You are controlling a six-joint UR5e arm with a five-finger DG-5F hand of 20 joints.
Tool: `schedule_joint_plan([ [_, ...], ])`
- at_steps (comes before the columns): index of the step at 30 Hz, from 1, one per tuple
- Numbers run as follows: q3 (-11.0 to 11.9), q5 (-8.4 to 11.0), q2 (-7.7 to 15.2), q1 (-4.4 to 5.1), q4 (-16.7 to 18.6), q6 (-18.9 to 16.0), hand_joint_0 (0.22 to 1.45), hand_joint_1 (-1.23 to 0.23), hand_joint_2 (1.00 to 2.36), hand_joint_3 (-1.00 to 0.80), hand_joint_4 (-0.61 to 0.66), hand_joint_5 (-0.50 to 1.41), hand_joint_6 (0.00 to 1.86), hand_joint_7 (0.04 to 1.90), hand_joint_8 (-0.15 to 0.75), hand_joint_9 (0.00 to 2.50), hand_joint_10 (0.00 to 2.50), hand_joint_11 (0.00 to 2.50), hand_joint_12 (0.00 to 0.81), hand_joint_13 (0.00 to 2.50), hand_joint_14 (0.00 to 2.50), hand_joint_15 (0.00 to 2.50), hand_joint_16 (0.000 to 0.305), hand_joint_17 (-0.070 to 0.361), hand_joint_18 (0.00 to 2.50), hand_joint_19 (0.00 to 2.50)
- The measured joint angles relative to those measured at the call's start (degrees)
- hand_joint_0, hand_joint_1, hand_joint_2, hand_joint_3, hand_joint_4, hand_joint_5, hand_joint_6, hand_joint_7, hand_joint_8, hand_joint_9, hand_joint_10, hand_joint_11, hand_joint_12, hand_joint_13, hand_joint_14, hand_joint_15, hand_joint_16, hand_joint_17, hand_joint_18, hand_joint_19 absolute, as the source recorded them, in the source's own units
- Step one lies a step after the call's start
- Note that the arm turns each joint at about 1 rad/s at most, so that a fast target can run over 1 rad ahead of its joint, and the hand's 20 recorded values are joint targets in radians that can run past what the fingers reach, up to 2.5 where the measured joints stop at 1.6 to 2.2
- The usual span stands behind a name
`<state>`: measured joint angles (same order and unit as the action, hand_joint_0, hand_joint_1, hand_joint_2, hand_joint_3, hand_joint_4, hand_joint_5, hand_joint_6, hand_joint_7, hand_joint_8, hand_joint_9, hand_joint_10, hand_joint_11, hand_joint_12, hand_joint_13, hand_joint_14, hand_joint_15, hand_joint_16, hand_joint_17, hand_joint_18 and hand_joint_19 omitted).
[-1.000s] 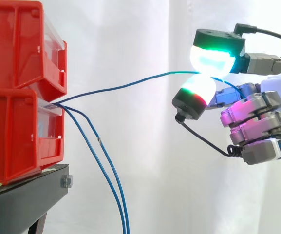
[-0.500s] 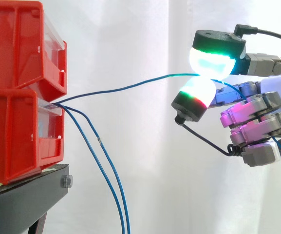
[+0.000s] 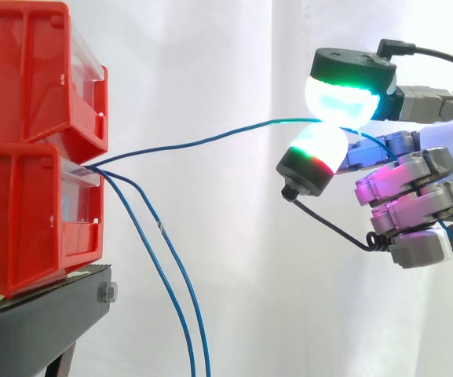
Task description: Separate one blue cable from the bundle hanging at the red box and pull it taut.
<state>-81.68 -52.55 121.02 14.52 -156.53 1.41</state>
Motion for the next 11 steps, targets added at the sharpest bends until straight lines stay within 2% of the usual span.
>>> schedule_joint_plan([
  [11,0.0,0.01,0.0,-0.01,0.0,0.0,0.62,-0.75,1.02,0.05,0.03,-0.11,0.88,1.33,0.348,1.05,1.86,1.48,0.444,1.20,2.50,1.57,0.058,0.131,1.49,0.74],
])
